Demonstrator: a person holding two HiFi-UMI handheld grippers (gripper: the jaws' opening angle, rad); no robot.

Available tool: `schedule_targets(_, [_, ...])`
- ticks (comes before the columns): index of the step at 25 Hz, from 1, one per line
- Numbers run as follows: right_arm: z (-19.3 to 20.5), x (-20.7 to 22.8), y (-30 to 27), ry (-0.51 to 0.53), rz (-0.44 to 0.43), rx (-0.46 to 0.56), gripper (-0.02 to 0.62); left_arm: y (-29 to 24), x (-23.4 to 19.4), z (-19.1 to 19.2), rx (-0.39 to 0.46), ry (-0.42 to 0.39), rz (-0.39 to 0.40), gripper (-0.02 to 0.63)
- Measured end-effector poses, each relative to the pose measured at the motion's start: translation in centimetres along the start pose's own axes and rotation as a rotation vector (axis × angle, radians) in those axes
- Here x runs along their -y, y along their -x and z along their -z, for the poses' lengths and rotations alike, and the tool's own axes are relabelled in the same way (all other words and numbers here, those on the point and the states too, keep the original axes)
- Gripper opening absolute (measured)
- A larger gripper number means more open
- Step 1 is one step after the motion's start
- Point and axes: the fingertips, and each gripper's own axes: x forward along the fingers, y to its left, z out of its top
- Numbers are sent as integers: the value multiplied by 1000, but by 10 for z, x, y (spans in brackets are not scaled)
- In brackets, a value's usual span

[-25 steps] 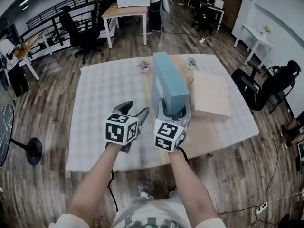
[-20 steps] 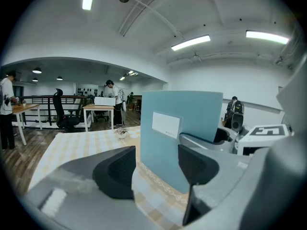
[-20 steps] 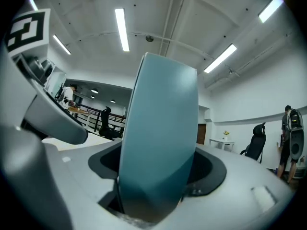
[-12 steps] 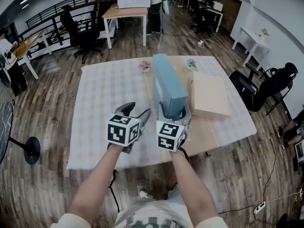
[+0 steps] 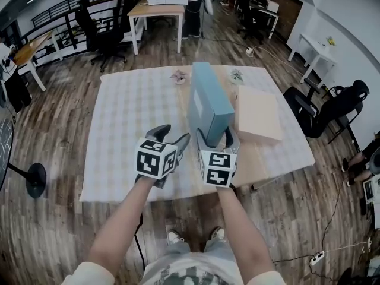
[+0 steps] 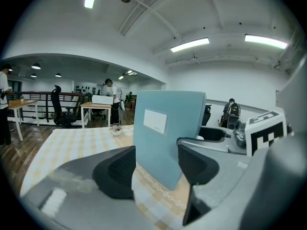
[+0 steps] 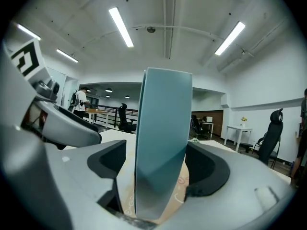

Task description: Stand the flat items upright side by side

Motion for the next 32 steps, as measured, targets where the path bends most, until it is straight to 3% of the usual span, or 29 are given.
schedule_targets(8, [3, 17, 28, -32, -73, 5, 376, 2, 27, 8, -12, 1, -37, 288])
schedule_targets(15, [5, 63, 71, -80, -164, 4, 376, 1, 77, 5, 4, -10, -100, 288])
schedule_targets(22, [15, 129, 115, -96, -192, -11, 374, -10, 147, 9, 12, -27, -121, 288])
schedule_targets(32, [29, 241, 166, -132, -178, -40, 370, -71, 260, -13, 11, -68, -51, 288])
